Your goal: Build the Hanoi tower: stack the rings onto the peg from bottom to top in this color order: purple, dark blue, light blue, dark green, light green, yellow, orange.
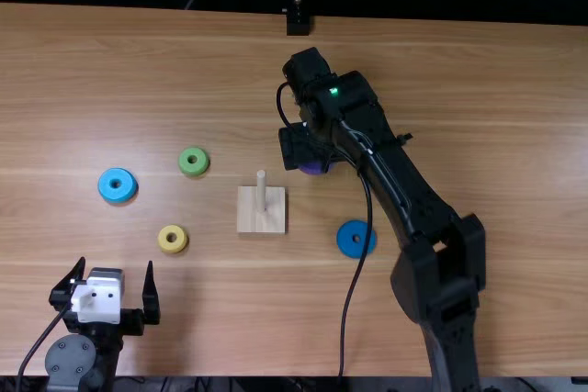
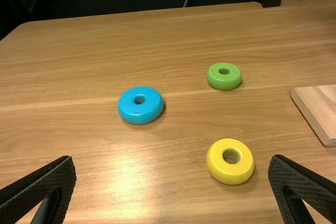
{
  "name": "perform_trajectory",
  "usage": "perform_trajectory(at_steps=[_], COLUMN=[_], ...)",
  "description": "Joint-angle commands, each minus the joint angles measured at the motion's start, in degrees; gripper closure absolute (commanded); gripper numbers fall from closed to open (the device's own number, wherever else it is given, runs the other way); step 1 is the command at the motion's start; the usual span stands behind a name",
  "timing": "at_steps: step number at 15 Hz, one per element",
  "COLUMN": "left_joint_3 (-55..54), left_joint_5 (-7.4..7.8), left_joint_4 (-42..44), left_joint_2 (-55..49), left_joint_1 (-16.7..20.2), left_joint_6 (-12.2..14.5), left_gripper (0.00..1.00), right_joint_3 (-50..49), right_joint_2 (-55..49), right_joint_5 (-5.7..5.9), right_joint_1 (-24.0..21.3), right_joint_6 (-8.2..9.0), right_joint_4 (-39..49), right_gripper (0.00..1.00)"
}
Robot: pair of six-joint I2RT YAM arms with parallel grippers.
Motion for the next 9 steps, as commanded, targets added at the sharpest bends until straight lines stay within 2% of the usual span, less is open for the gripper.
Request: perform_trajectory(at_steps=[1,4,9], left_joint_3=[-6.17,-6.17,-6.17], left_joint_5=[-0.11,-0.11,-0.11], left_joint_4=[-4.44,-4.44,-4.44], left_joint_2=[-0.69,-0.69,-0.69], left_joint_1=[-0.05,-0.05,-0.05], left_joint_6=[0.17,0.17,0.17], left_gripper=[0.0,0.0,0.0], right_joint_3=[2.27,2.27,2.45], right_joint_2=[-6.7,-12.5,-16.63], right_joint_5=[0.4,0.4,0.4], right_joint_1=[1.76,4.22,7.12], right_joint_6=[-0.54,-0.54,-0.75], right_joint_4=[-1.27,-5.81,-7.07], right_gripper=[0.88,0.87,0.88])
